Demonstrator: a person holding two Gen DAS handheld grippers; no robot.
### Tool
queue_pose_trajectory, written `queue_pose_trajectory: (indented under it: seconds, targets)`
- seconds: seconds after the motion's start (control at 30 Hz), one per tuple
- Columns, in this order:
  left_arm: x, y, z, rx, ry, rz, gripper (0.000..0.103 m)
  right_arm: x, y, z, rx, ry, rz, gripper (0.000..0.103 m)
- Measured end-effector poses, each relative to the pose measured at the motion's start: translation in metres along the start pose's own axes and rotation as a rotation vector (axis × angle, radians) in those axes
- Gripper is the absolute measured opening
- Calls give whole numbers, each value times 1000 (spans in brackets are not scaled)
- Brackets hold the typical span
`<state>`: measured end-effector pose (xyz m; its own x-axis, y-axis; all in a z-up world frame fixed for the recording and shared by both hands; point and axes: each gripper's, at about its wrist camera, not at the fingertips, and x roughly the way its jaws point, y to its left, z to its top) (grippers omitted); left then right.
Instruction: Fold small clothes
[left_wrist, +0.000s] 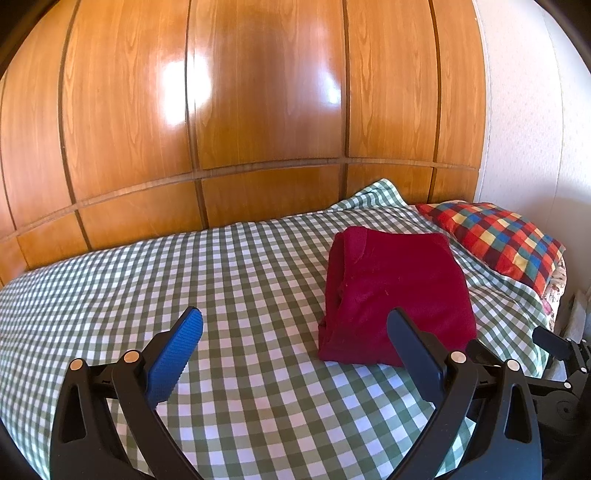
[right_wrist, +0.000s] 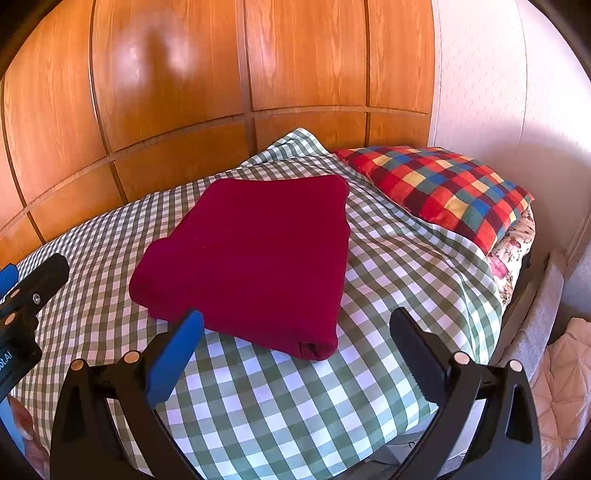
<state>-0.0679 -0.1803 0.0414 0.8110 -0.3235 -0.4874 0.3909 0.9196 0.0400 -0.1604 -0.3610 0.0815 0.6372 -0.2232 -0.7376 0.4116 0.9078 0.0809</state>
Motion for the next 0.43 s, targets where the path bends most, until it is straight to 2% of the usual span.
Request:
queue_pose_trajectory:
  seconds: [0.23,0.33,0.43]
  targets:
    - [13,8,-4,-25,48,28,99,3,-14,7,17,-12,-11,101]
    - [22,15,-8,-51,88,38,99,10,-35,17,51,-14,-50,101]
    - [32,22,-13,-76,123,50,99,34,-66,31,87,1,-125,101]
